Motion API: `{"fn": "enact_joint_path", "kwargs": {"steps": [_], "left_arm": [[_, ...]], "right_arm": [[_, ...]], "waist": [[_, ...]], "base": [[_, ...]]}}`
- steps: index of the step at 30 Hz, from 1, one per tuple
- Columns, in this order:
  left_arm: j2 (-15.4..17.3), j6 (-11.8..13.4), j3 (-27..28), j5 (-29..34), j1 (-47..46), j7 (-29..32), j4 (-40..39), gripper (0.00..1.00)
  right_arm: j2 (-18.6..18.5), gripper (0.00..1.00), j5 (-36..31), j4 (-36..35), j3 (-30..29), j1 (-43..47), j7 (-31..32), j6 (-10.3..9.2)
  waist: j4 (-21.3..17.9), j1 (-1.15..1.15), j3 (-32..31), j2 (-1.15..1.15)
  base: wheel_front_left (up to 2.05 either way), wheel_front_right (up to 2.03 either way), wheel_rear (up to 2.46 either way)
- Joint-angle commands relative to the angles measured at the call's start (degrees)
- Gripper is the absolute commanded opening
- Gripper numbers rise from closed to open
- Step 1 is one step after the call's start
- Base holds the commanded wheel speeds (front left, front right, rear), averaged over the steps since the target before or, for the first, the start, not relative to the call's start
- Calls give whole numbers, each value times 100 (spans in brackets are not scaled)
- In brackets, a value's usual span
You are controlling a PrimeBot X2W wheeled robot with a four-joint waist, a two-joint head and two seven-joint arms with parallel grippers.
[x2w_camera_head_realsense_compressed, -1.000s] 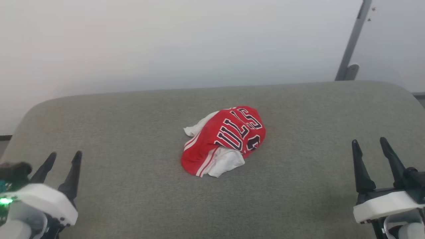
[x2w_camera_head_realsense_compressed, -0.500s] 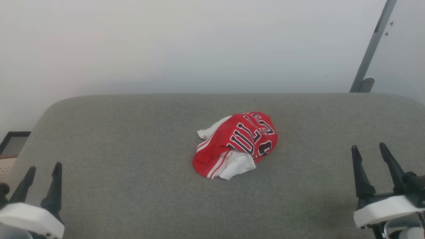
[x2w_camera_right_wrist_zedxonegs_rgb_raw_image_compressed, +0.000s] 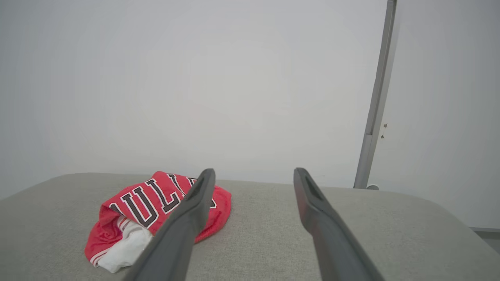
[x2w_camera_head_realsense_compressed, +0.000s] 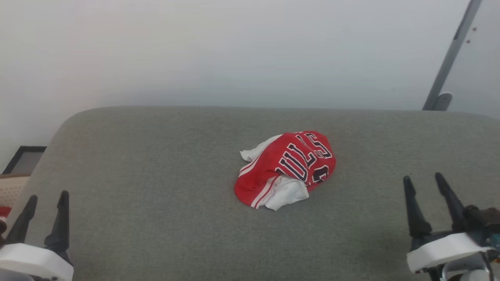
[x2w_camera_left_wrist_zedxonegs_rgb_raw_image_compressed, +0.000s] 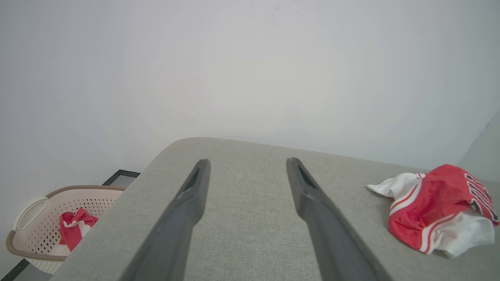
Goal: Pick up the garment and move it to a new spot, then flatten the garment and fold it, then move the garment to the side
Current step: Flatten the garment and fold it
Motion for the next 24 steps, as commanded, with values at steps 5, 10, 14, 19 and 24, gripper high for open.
{"fn": "enact_joint_path", "kwargs": {"steps": [5, 10, 14, 19, 24], "left_arm": [[-224, -61, 72, 233, -106, -25, -109, 100], [-389, -105, -19, 452, -185, -25, -184, 100], [-485, -158, -88, 532, -348, -25, -189, 100], [-654, -238, -99, 587, -519, -25, -144, 100], [-781, -323, -105, 665, -653, -26, -81, 100]], "right_arm": [[-102, 100, 279, 214, 508, -77, 139, -2], [-185, 100, 526, 424, 973, -269, 537, -2], [-256, 100, 609, 633, 1171, -485, 870, -2], [-295, 100, 616, 932, 1239, -775, 1221, -2], [-337, 100, 655, 1115, 1291, -996, 1444, -1]], "waist": [[364, 0, 149, -1], [732, 0, 309, -1], [999, 0, 517, -1], [1237, 0, 747, -1], [1382, 0, 918, -1]], "base": [[0, 0, 0], [0, 0, 0], [0, 0, 0], [0, 0, 0], [0, 0, 0]]}}
